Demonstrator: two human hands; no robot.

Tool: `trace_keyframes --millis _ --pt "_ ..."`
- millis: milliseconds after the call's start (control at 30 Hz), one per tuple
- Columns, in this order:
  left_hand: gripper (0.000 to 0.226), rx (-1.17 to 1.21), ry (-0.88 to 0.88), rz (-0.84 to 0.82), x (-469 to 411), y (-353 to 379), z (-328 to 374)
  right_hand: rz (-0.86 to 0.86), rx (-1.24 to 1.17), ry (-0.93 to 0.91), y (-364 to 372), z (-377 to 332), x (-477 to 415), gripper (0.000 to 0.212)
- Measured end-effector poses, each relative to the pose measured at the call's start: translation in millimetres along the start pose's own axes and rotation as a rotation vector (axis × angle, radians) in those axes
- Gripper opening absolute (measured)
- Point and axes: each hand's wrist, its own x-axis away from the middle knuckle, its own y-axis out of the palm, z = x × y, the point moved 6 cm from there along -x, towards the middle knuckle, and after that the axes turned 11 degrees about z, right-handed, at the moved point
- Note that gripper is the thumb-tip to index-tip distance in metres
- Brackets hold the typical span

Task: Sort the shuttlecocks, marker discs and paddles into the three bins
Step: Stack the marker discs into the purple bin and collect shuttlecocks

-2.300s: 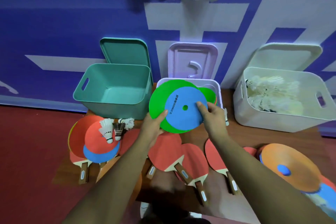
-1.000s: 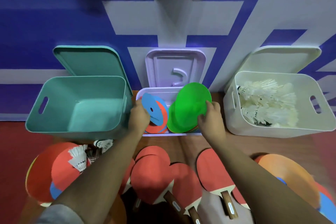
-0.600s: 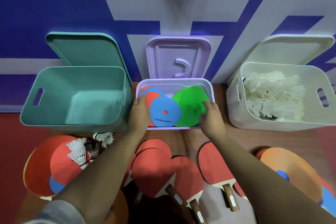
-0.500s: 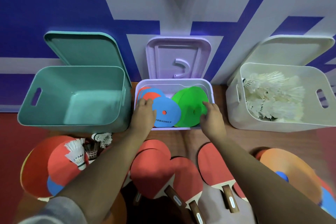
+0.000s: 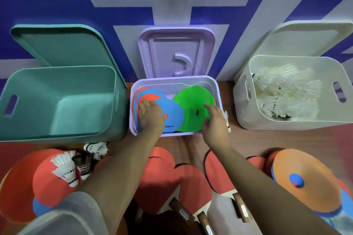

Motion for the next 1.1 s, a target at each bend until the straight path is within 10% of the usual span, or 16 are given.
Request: trace_keyframes --millis 333,633,1100 --pt "0.046 0.233 0.146 0.163 -14 -44 -12 0.038 -0.021 -0.065 2 -5 -5 0.057" --pt "0.015 -0.183 0.334 0.337 12 -26 -23 -0.043 0.146 -0.004 10 8 -5 0.052" --pt "0.01 0.802 0.185 0.223 156 -74 24 -0.036 -0.042 0.12 -93 58 81 0.049"
